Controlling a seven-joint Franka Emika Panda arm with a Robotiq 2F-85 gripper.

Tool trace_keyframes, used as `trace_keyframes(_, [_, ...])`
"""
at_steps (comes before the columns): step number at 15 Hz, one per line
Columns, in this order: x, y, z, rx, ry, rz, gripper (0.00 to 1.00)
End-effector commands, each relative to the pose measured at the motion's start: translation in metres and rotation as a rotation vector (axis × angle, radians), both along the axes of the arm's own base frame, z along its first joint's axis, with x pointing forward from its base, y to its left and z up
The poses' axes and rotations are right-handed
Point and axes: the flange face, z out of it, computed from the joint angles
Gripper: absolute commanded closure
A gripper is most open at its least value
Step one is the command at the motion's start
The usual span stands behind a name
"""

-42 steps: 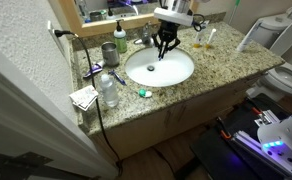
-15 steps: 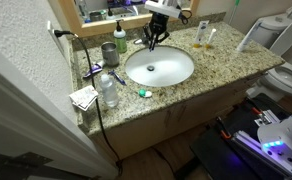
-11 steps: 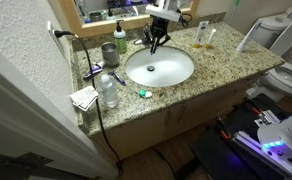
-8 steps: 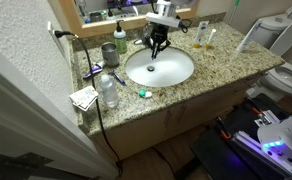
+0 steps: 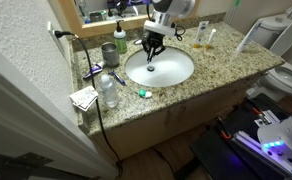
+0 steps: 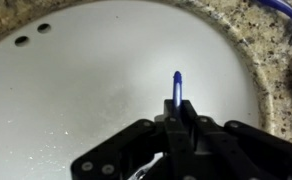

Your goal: Open the faucet, place the toothbrush underneath the running faucet then set it down on the right side of the counter, pick up the shaving stick and place it under the running water then set it down on the left side of the counter, close the faucet

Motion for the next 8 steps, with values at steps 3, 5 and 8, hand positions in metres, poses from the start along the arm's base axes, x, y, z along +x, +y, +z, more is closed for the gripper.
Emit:
trace_keyframes(3, [0.006,0.001,0.001,0.006,-0.042,0.006,0.90])
trace_keyframes(5, [0.007,0.002,0.002,0.008,-0.050,0.008,0.90])
trace_keyframes(8, [-0.001,0.006,0.004,0.014,-0.028,0.008,0.98])
